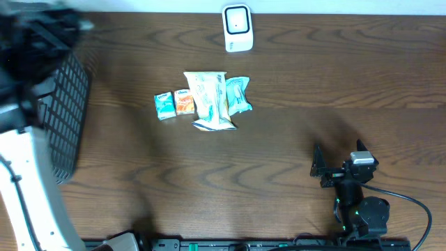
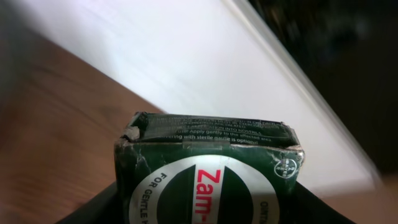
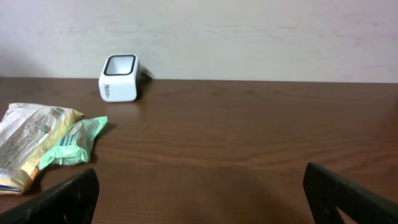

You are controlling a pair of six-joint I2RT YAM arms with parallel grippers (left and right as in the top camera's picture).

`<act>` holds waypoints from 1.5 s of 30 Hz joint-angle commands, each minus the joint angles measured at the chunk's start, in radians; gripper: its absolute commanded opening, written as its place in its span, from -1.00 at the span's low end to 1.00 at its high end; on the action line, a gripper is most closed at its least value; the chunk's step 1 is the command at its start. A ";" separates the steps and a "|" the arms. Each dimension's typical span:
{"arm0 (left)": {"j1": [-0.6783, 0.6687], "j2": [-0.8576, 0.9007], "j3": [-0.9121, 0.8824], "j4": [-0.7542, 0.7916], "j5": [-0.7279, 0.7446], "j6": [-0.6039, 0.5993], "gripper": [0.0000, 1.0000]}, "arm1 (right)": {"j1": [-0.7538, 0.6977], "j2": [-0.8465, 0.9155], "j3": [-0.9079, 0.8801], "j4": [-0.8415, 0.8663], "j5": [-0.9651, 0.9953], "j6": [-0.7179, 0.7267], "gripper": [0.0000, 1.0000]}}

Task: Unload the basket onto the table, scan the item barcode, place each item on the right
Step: 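Carry the Zam-Buk tin to the scanner and hold it beneath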

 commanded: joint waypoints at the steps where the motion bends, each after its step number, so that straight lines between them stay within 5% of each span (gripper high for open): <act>1: -0.166 0.034 0.008 -0.015 -0.029 0.090 0.15 | 0.004 -0.006 -0.003 -0.004 0.001 0.014 0.98; 12: -0.640 0.253 0.008 0.015 -0.411 0.133 0.15 | 0.004 -0.006 -0.003 -0.003 0.001 0.014 0.99; 19: -0.807 0.441 0.008 0.130 -0.479 0.132 0.15 | 0.004 -0.006 -0.003 -0.004 0.001 0.014 0.98; 29: -0.916 0.643 0.008 0.286 -0.483 0.125 0.16 | 0.004 -0.006 -0.003 -0.003 0.001 0.014 0.99; 41: -0.929 0.784 0.006 0.284 -0.482 0.078 0.18 | 0.004 -0.006 -0.003 -0.003 0.001 0.014 0.99; 45: -0.931 0.808 0.006 0.285 -0.482 0.045 0.68 | 0.004 -0.006 -0.003 -0.003 0.001 0.014 0.99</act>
